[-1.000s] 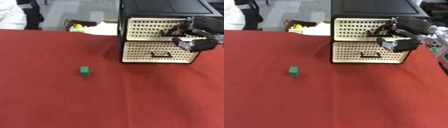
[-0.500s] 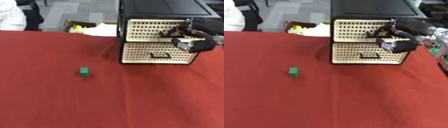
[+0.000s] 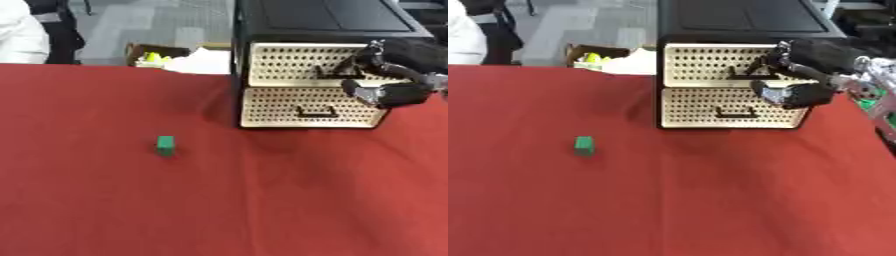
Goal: Pick up objects from table and place into drawer.
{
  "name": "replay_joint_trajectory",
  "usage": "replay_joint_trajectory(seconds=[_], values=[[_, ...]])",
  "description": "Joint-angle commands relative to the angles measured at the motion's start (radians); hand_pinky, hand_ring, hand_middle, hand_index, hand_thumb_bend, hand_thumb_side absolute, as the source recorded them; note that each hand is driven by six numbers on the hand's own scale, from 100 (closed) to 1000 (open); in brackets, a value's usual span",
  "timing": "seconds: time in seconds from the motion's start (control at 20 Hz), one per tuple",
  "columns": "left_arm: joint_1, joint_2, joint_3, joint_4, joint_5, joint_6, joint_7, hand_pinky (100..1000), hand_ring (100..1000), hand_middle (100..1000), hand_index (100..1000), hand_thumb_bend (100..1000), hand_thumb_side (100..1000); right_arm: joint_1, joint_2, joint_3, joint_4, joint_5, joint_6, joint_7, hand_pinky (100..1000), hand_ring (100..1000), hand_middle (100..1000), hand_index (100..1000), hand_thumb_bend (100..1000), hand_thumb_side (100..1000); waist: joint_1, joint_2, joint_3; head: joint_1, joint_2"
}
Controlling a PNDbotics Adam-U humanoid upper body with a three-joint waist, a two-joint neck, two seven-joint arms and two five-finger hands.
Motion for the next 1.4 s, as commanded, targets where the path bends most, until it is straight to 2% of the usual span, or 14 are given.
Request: replay_joint_trajectory(seconds=[0.05,0.2,0.4,0.65,1.1,1.4], values=[[-0.005,0.007,0.004,-0.018,0.004,0.002,0.001,572,616,708,763,100,928,0.009,-0.042,0.003,-0.026,0.021,0.003,-0.013,100,100,100,439,100,1000,0.002,-0.022,-0.003,0.001,0.003],[-0.006,0.007,0.004,-0.018,0.005,0.002,0.001,573,616,708,763,100,928,0.018,-0.043,0.005,-0.036,0.035,0.006,-0.023,100,100,100,446,100,1000,0.002,-0.022,-0.004,0.000,0.003],[-0.007,0.007,0.004,-0.018,0.005,0.002,0.001,573,616,708,763,100,929,0.016,-0.041,0.003,-0.027,0.046,0.011,-0.034,100,100,100,561,100,1000,0.001,-0.020,-0.002,-0.002,-0.004],[-0.010,0.007,0.004,-0.018,0.006,0.000,0.000,573,615,708,764,100,928,0.006,-0.036,0.004,-0.006,0.068,0.008,-0.044,100,100,100,609,100,1000,0.000,-0.016,0.002,-0.005,-0.009],[-0.016,0.007,0.005,-0.018,0.004,-0.001,0.001,573,614,707,762,100,930,-0.005,-0.032,0.015,0.004,0.136,-0.007,-0.048,100,100,100,572,100,1000,-0.008,-0.006,0.017,-0.012,-0.022],[-0.018,0.007,0.006,-0.018,0.000,-0.001,0.000,573,613,706,760,100,933,-0.017,-0.026,0.014,0.028,0.158,-0.027,-0.014,100,100,100,547,100,1000,-0.012,0.004,0.024,-0.016,-0.027]])
